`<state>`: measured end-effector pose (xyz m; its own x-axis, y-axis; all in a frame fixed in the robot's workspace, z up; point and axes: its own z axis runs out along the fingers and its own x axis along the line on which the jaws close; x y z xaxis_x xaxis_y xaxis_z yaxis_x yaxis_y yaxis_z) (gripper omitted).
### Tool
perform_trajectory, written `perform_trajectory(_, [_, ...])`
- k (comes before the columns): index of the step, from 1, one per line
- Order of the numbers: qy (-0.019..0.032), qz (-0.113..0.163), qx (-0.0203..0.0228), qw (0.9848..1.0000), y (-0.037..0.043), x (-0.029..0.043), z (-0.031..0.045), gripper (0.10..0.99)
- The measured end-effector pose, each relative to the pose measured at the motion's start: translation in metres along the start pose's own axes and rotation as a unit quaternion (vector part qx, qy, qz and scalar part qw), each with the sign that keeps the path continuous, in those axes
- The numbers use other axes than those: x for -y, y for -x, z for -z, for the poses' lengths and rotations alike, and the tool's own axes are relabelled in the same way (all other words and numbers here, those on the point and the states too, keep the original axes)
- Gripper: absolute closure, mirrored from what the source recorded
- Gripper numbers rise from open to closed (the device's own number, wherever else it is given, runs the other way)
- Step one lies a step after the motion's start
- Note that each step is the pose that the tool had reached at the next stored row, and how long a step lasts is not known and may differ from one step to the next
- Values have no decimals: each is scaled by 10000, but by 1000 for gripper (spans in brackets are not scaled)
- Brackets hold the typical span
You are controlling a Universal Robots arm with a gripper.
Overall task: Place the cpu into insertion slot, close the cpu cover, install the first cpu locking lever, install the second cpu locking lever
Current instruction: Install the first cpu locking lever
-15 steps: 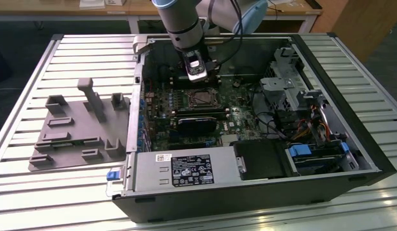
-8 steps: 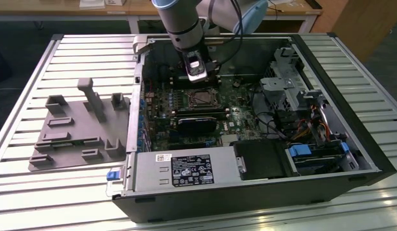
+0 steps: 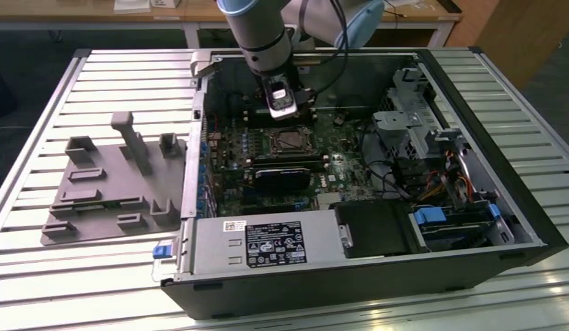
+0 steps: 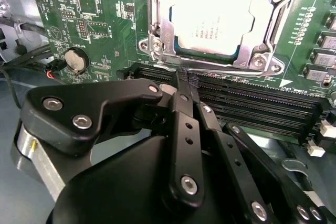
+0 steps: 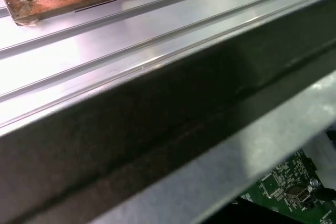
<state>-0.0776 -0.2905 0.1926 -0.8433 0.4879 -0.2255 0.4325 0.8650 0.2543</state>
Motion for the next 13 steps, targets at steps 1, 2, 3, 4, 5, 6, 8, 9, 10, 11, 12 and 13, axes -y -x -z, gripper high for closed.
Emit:
perform_trajectory(1, [0,0,0,10000,2,3,0,984])
perform_trajectory(2, [0,0,0,10000,4,6,1,984])
perform_trajectory(3, [0,1,0,10000,5,9,1,984])
perform_trajectory(4, [0,1,0,10000,7,12,1,984])
perform_trajectory(5, [1,0,0,10000,8,14,2,984])
perform_trajectory(6, [2,0,-1,10000,10,17,2,984])
perform_trajectory(8, [6,-1,-3,10000,13,23,3,984])
perform_trajectory(9, [10,-3,-5,10000,14,26,4,984])
perform_trajectory(10, [12,-3,-6,10000,17,29,4,984])
perform_trajectory(11, [13,-3,-6,10000,19,34,4,984])
perform_trajectory(12, [15,-4,-6,10000,21,38,4,984])
perform_trajectory(13, [18,-4,-6,10000,22,40,3,984])
